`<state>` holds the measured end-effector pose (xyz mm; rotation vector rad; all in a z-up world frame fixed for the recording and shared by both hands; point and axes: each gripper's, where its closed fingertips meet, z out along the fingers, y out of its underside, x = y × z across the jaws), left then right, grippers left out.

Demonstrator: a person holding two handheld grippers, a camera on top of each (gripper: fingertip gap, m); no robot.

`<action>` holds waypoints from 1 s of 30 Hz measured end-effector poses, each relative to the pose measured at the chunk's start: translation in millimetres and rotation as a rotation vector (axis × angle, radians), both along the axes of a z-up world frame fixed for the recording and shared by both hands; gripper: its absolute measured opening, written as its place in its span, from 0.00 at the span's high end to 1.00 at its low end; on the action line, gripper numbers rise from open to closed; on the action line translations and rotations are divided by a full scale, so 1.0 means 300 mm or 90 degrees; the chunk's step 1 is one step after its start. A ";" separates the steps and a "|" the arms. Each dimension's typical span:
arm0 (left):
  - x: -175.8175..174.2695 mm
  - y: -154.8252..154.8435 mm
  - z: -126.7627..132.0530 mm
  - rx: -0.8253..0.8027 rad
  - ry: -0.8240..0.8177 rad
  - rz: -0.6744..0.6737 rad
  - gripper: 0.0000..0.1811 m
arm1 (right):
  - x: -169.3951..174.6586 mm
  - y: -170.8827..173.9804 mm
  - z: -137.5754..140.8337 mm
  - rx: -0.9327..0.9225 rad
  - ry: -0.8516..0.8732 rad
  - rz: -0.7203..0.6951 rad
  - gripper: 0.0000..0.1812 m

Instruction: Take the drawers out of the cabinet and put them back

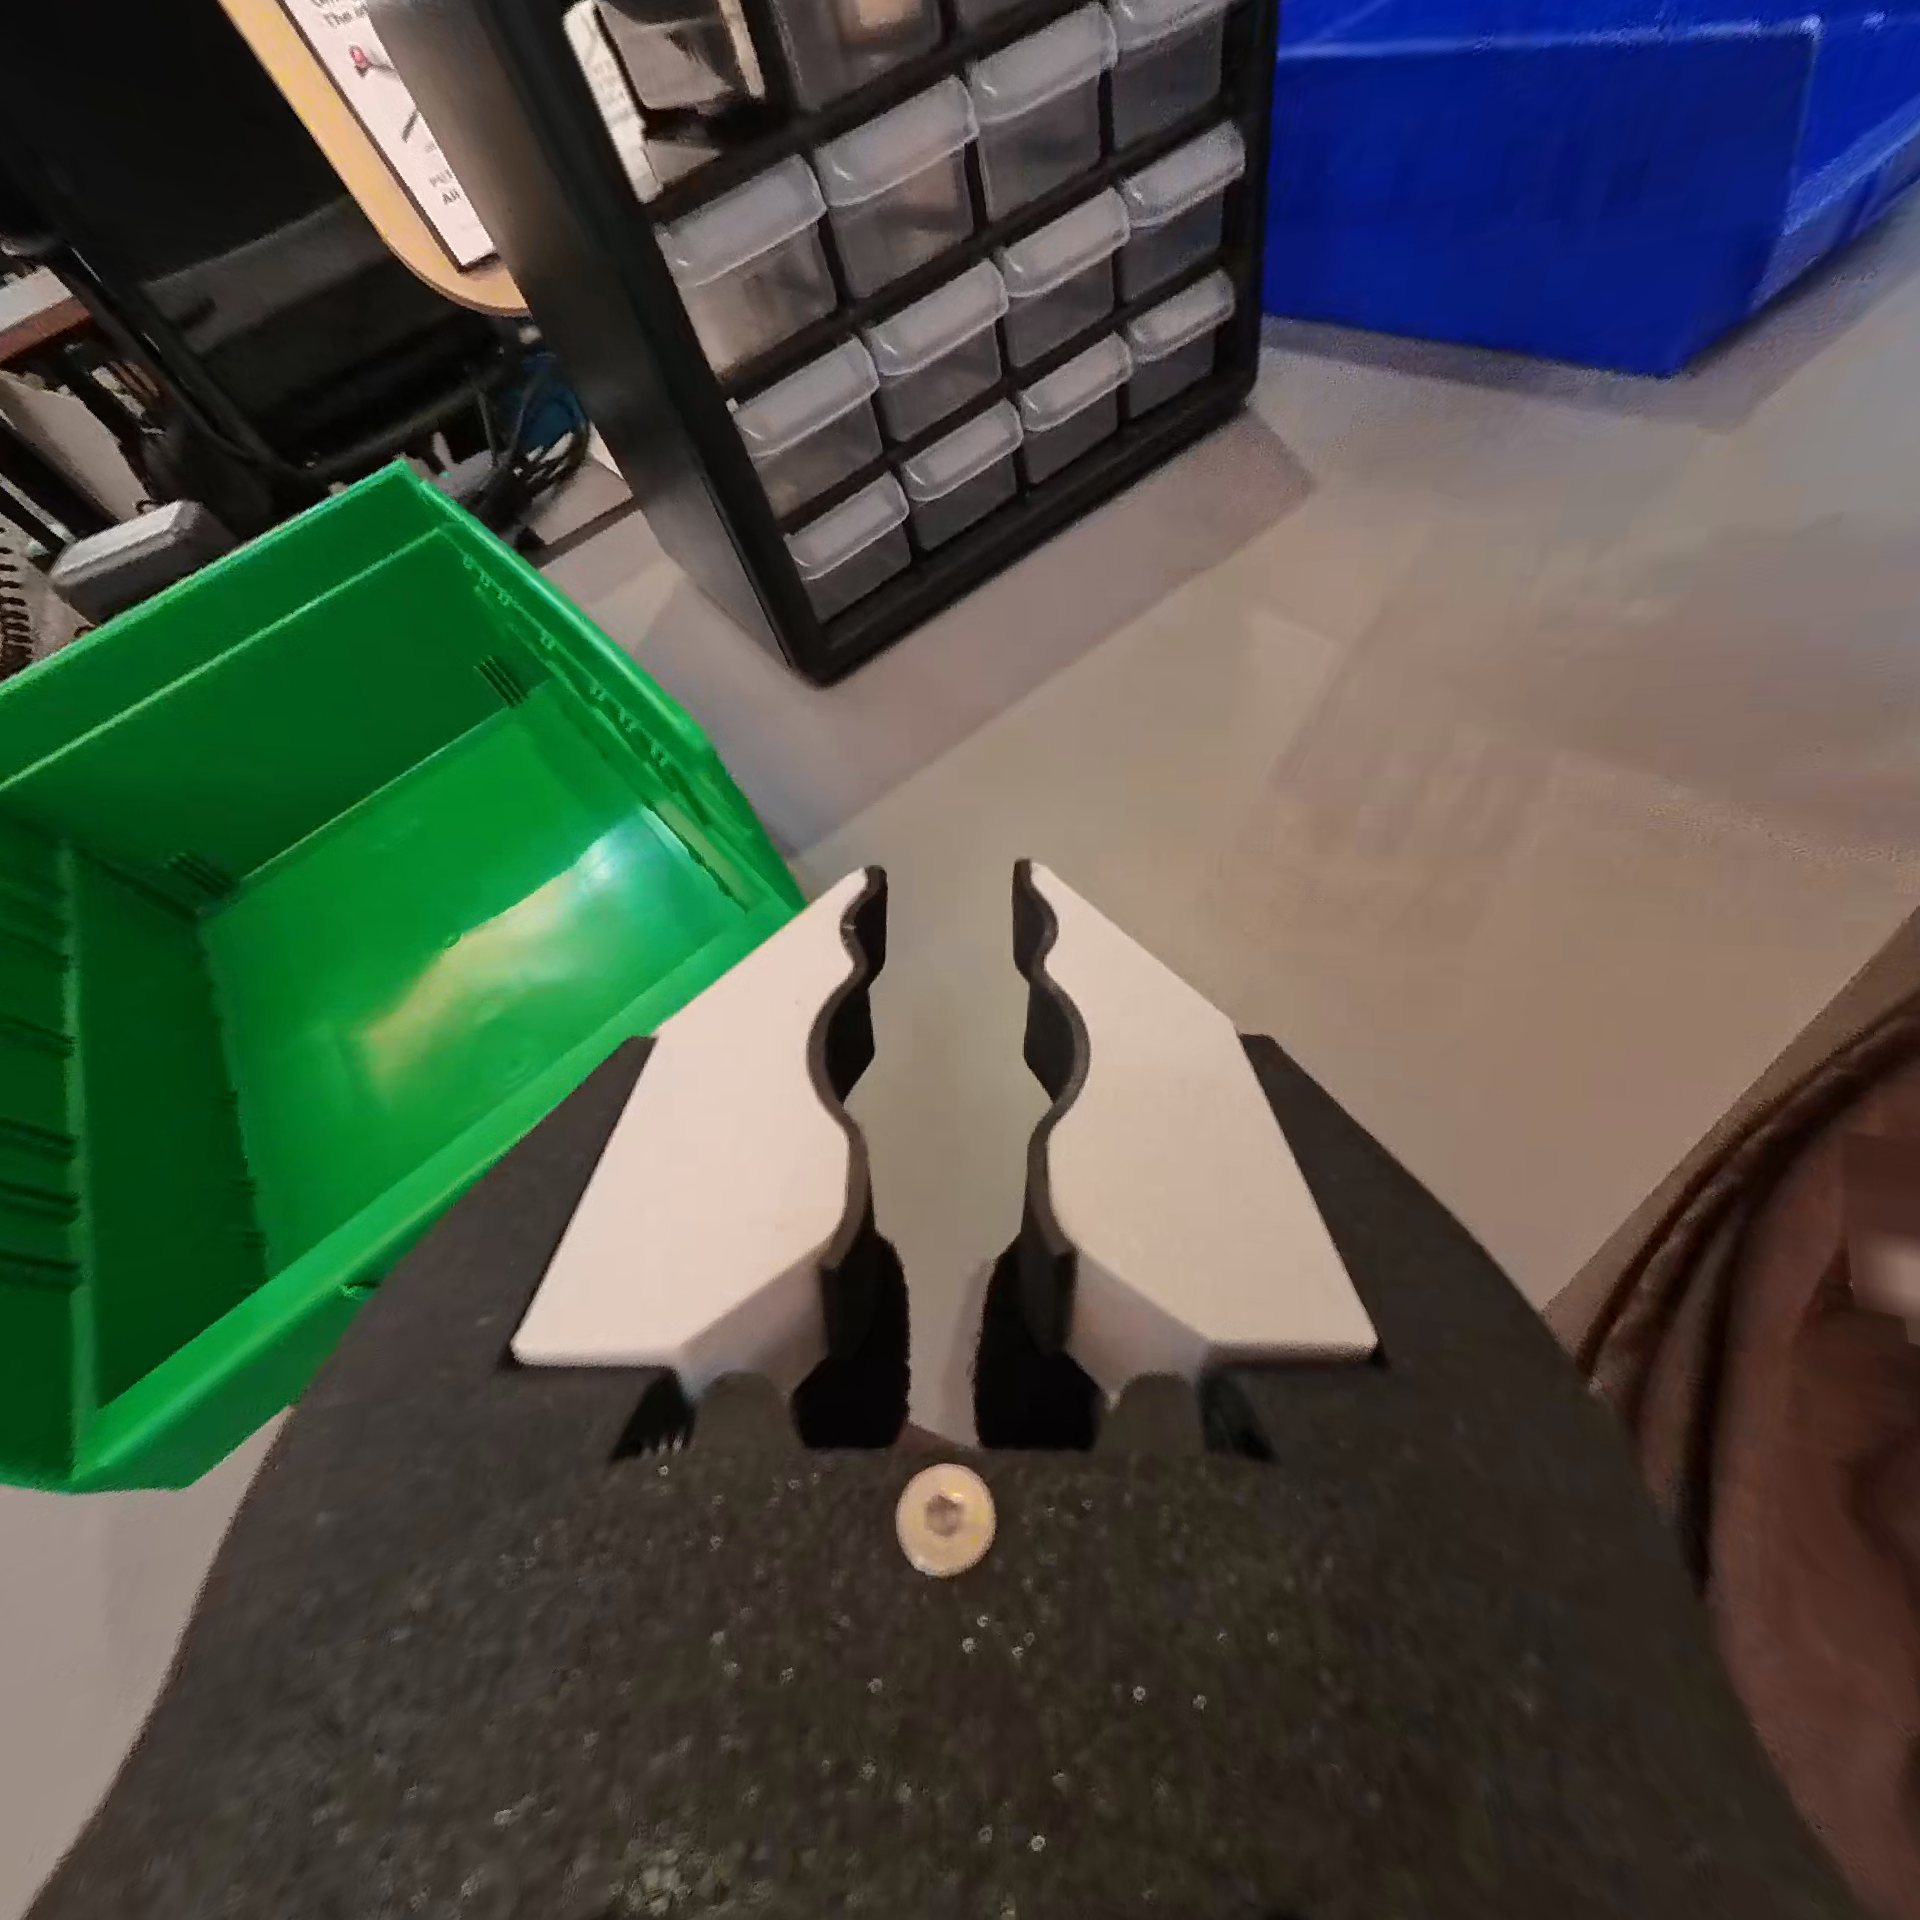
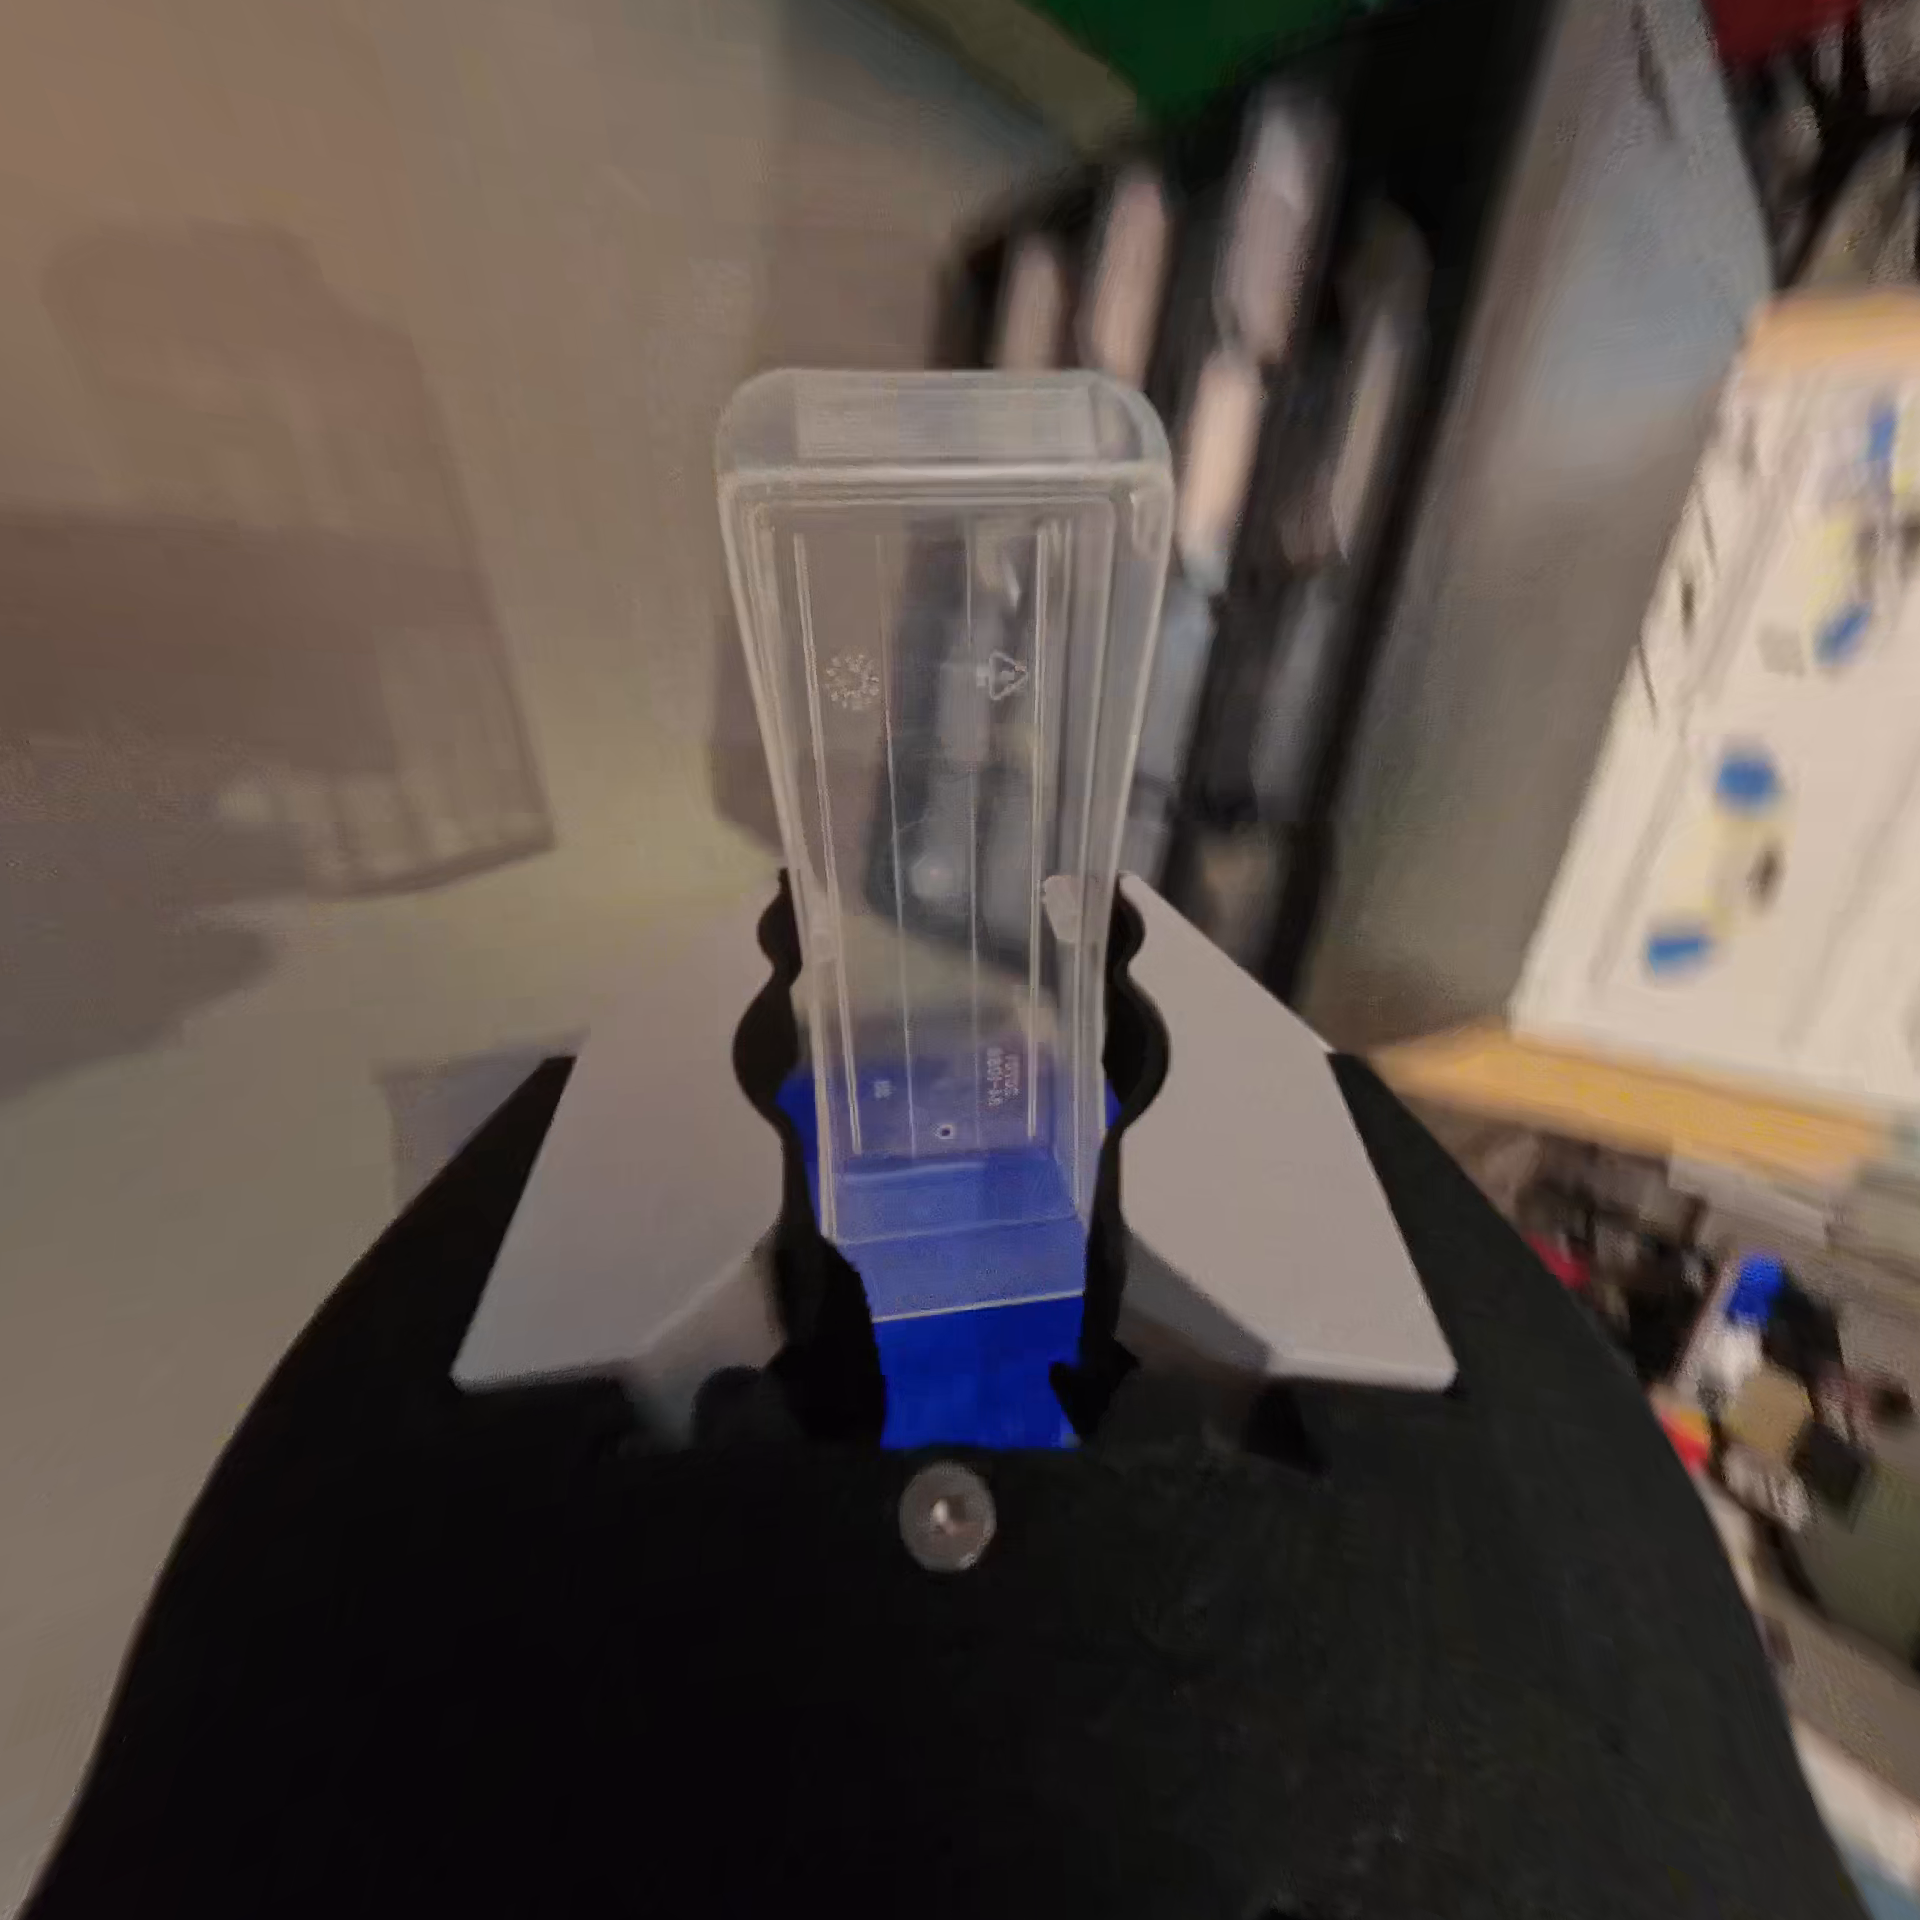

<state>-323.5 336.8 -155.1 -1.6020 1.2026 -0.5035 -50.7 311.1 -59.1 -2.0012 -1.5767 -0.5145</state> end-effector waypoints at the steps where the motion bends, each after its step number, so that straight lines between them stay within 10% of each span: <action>1: 0.007 -0.009 -0.010 -0.010 0.009 -0.002 0.87 | 0.128 -0.016 0.033 0.010 -0.030 -0.048 0.69; 5: 0.091 -0.102 -0.029 -0.076 0.002 -0.070 0.84 | 0.601 -0.049 0.008 0.009 -0.098 -0.192 0.68; 11: 0.194 -0.168 -0.070 -0.023 0.042 -0.145 0.85 | 0.970 0.053 -0.382 -0.056 -0.065 -0.275 0.67; 30: 0.143 -0.096 -0.115 -0.064 0.058 -0.060 0.85 | 0.982 0.191 -0.588 -0.185 -0.009 -0.248 0.58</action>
